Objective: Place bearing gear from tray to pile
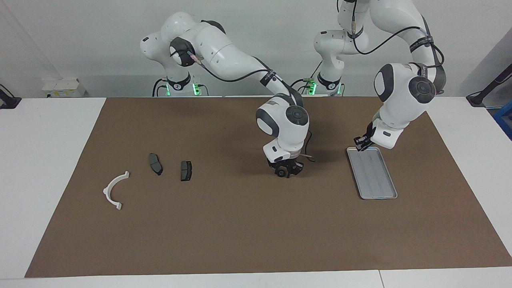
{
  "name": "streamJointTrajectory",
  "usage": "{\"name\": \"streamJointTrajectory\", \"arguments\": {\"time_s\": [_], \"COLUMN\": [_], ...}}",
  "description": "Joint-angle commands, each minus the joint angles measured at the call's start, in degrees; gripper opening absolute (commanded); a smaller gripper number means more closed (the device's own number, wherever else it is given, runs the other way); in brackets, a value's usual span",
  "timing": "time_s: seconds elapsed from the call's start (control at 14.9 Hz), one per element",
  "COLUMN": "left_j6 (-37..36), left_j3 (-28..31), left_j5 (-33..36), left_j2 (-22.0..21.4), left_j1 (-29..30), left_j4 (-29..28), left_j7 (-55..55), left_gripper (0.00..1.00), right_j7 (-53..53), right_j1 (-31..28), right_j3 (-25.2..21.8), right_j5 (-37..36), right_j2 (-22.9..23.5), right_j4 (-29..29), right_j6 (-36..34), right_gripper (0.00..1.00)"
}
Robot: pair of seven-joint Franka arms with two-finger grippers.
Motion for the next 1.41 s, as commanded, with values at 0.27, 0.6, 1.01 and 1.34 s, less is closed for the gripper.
{"name": "streamJointTrajectory", "arguments": {"time_s": [0.27,0.6,1.01,1.34], "left_j6": [-0.1,5.4,8.5,21.7], "left_j3": [0.4,0.2,0.3,0.3], "left_j5": [0.3,-1.9,-2.0,-1.7], "left_j2": [-0.3,0.7,13.1,16.7], "left_j1": [-2.1,-10.0,-21.4,-24.1], "left_j4": [0.0,1.2,13.5,7.3], "left_j7": [-3.5,-14.2,-32.0,-35.5], "left_gripper": [0.10,0.10,0.10,0.10], "right_j7": [-9.1,-50.3,-67.5,-69.0], "right_j1": [-5.4,-21.4,-34.3,-38.4], "right_j3": [0.2,-0.3,-0.2,-0.2], "right_j5": [-0.8,-0.9,-0.9,-0.9], "right_j2": [-5.2,-17.3,-20.7,-19.1], "right_j4": [1.7,1.5,-12.7,-24.3], "right_j6": [-11.6,-24.7,-10.1,8.1], "right_gripper": [0.00,0.00,0.00,0.00]}}
